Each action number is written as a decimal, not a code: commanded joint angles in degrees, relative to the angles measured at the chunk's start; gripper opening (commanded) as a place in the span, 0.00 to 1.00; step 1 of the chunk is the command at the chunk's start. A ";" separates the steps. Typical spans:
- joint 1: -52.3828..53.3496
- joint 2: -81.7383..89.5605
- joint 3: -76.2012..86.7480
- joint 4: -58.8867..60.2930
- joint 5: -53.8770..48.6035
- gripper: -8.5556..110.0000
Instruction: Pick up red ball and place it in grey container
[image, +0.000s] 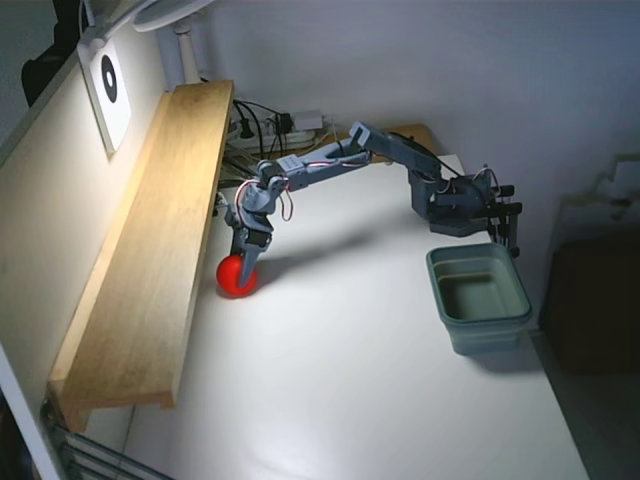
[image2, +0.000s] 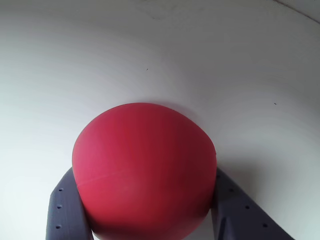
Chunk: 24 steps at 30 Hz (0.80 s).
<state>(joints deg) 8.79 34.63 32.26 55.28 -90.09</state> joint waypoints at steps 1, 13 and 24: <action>0.80 6.87 5.75 -2.30 0.09 0.27; 0.80 19.23 26.58 -12.02 0.09 0.27; 0.80 29.22 41.87 -17.34 0.09 0.27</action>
<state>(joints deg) 8.88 58.01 71.89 38.85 -90.09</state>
